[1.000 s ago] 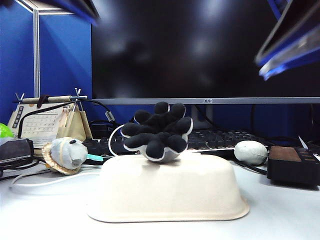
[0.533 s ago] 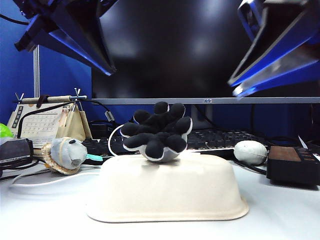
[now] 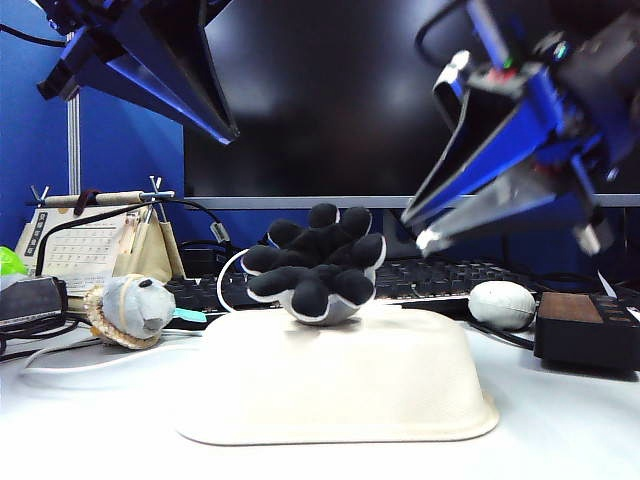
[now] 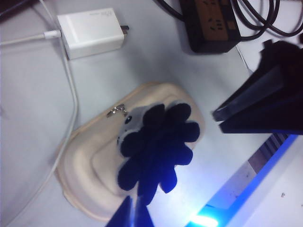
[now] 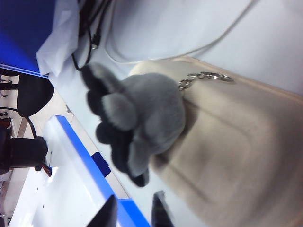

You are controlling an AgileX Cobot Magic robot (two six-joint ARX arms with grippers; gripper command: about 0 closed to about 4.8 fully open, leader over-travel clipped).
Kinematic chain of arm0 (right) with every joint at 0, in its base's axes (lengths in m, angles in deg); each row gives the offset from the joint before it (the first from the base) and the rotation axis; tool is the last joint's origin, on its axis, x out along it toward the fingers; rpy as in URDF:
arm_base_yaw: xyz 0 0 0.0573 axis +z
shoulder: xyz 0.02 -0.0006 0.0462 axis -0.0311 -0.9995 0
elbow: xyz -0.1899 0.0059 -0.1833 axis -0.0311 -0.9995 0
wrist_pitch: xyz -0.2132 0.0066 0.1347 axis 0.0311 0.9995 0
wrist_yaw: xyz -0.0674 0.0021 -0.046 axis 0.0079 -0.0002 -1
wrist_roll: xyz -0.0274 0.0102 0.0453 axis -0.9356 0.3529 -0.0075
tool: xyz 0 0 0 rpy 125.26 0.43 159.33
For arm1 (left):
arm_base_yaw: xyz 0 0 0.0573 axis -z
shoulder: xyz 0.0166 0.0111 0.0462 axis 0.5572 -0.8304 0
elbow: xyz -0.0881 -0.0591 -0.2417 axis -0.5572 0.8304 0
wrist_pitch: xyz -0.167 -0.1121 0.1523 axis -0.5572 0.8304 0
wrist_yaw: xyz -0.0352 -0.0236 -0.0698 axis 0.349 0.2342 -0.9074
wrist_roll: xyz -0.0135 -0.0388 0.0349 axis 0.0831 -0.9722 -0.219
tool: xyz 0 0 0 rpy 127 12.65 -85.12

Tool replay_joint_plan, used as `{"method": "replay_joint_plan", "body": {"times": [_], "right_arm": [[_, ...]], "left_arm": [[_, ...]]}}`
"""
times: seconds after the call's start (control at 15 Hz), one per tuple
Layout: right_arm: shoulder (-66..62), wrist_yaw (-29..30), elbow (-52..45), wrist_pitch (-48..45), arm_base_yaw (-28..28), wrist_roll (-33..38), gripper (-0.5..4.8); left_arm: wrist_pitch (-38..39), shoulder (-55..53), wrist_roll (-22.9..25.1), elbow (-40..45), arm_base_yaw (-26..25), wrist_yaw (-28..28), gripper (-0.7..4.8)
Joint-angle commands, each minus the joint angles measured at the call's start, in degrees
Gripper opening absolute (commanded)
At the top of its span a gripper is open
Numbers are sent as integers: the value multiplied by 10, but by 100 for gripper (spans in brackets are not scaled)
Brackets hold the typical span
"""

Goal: Place the tilting octopus upright.

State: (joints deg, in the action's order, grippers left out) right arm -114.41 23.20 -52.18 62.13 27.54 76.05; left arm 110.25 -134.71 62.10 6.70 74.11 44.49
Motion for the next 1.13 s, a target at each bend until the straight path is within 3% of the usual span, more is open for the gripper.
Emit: {"method": "replay_joint_plan", "body": {"times": [0.07,0.93,1.13], "right_arm": [[-30,42,2,-43,1,0,128],[-52,46,8,-94,1,11,128],[-71,46,8,-99,5,11,203]], "left_arm": [[-8,1,0,-1,0,-1,22],[-9,-3,0,-1,0,-3,22],[-9,-3,0,-1,0,-3,22]]}}
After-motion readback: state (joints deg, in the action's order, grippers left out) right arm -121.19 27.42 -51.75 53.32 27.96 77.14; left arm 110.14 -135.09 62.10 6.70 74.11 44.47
